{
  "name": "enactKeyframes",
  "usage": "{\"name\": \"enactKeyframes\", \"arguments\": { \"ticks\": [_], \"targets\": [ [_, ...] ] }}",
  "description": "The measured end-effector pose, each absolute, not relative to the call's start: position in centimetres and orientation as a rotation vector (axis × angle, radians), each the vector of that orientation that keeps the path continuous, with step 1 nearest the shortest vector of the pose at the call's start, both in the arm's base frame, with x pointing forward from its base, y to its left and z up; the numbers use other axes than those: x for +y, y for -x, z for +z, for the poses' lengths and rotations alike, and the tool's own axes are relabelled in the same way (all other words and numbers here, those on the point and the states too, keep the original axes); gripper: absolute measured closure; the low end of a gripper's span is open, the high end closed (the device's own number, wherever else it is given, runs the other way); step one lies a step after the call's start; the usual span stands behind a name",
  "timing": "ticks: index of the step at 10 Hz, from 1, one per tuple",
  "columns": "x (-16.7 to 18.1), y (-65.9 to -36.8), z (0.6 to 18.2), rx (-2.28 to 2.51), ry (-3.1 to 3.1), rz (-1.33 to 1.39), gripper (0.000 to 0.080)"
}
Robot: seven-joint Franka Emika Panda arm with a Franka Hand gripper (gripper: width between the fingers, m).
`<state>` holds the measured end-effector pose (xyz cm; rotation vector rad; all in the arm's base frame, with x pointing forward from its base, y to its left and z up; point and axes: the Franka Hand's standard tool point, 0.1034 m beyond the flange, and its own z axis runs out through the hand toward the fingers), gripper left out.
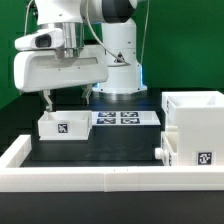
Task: Assemble drawer
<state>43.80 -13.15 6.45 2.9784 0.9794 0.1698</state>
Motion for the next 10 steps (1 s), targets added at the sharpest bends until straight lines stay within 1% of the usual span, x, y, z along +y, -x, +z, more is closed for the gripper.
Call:
{"name": "enactKeyframes", "arguments": {
  "ticks": [3, 5, 7, 10],
  "targets": [
    [-13.1, -43.8, 6.4, 0.711, -3.066, 0.173, 0.0151],
    [-12.5, -43.0, 6.1, 0.248, -3.157, 0.178, 0.0151],
    [-10.5, -42.1, 5.5, -0.188, -3.193, 0.136, 0.0151],
    [-9.7, -42.1, 5.3, -0.377, -3.191, 0.125, 0.0151]
  ]
}}
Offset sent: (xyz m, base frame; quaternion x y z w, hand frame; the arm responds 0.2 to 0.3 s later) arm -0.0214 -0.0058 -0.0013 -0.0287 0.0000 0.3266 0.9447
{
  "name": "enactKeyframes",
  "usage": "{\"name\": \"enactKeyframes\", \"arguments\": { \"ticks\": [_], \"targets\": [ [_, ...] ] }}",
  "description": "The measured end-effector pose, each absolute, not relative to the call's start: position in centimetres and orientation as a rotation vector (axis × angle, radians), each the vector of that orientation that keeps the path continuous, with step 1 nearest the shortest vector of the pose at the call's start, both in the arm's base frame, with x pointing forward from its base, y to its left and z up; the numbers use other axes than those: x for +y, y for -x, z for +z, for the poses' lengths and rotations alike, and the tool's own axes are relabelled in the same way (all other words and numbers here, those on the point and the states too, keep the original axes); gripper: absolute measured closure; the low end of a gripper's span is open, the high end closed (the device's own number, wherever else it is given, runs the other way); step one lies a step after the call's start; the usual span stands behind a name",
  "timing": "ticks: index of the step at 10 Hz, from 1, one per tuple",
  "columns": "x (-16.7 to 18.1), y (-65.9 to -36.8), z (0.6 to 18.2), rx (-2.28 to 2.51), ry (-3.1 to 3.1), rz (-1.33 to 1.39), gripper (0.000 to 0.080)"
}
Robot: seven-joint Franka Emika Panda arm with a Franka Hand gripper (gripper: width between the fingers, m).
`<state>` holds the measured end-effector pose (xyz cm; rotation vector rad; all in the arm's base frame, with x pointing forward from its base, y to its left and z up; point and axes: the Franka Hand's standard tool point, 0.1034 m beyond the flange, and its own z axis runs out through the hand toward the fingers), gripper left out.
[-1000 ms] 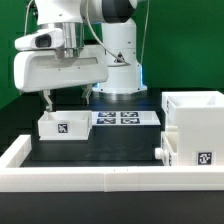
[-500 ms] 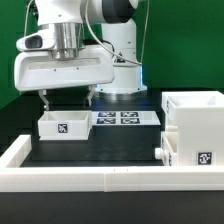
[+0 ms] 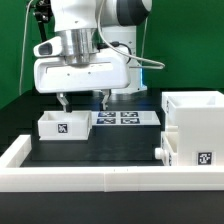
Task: Assemble drawer
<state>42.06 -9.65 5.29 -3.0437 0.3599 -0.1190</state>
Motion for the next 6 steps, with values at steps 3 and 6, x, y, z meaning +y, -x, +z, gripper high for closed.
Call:
{"name": "enactKeyframes", "arguments": {
  "ticks": [3, 6],
  "targets": [
    [-9.3, -42.0, 4.9, 0.242, 3.063, -0.132, 0.0151],
    [-8.8, -40.9, 3.8, 0.084, 3.077, -0.119, 0.0151]
  ]
}}
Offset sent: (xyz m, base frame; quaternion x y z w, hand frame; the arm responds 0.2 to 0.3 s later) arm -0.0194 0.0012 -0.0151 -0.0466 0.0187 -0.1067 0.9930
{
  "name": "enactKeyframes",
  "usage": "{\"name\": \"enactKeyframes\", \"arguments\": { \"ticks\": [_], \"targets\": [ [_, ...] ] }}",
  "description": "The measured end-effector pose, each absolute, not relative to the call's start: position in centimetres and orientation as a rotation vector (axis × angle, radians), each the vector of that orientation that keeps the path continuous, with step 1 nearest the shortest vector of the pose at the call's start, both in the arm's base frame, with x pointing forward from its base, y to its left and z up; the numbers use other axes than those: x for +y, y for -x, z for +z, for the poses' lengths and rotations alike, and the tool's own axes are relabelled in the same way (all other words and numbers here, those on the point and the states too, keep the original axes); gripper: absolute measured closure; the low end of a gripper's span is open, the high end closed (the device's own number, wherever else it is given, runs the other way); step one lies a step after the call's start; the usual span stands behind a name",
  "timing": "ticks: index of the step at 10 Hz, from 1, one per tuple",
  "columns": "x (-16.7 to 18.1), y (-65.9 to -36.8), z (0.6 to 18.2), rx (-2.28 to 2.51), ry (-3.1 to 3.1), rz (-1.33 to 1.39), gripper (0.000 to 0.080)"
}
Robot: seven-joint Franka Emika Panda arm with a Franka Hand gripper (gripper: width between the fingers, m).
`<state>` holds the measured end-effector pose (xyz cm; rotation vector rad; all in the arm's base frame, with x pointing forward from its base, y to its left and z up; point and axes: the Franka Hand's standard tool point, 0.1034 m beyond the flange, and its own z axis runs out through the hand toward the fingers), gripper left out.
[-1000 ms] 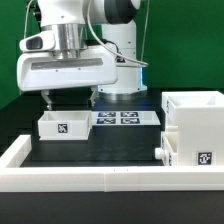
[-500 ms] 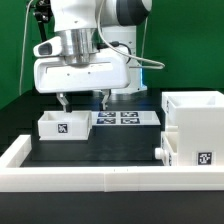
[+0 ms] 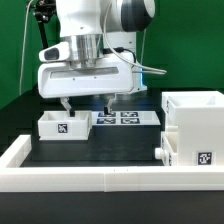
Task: Assemble drawer
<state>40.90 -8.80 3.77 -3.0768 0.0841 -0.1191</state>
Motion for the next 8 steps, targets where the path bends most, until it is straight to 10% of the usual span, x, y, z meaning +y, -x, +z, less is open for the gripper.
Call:
{"name": "enactKeyframes", "arguments": {
  "ticks": [8],
  "targets": [
    [-8.11, -40.15, 2.62, 0.075, 3.058, -0.040, 0.0151]
  ]
}}
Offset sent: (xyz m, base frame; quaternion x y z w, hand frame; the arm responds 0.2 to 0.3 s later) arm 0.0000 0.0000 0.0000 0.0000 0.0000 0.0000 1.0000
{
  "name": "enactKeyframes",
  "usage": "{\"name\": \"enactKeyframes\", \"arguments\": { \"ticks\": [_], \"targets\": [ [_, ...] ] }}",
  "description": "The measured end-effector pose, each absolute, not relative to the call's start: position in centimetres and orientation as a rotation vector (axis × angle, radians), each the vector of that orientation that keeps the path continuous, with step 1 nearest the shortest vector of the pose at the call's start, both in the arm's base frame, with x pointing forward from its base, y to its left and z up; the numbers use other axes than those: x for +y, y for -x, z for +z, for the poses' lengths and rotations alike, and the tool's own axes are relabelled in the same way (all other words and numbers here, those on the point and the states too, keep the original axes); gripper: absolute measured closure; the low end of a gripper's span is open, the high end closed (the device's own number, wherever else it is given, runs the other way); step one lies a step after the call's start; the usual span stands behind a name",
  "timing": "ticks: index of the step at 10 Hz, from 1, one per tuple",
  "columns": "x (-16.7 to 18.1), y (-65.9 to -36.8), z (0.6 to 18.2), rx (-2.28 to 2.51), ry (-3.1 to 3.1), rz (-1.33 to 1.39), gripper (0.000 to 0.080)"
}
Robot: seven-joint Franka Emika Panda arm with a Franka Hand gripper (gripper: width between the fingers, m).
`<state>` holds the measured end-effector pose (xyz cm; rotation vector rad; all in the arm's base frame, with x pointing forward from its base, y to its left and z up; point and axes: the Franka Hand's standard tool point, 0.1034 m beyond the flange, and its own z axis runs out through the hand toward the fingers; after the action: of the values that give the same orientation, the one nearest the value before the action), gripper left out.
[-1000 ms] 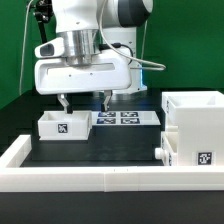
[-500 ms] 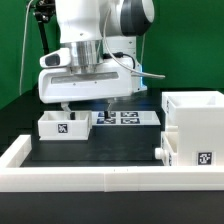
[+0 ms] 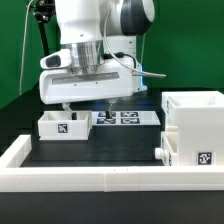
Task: Assemble drawer
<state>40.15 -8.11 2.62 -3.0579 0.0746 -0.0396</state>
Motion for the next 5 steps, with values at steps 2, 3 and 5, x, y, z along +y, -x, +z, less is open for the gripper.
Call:
{"name": "enactKeyframes", "arguments": {
  "ticks": [2, 3, 5],
  "targets": [
    [-7.3, -39.2, 1.4, 0.098, 3.063, 0.008, 0.0151],
    [-7.2, -38.8, 1.1, 0.110, 3.075, -0.005, 0.0151],
    [-7.3, -38.3, 0.8, 0.091, 3.081, 0.002, 0.0151]
  ]
}}
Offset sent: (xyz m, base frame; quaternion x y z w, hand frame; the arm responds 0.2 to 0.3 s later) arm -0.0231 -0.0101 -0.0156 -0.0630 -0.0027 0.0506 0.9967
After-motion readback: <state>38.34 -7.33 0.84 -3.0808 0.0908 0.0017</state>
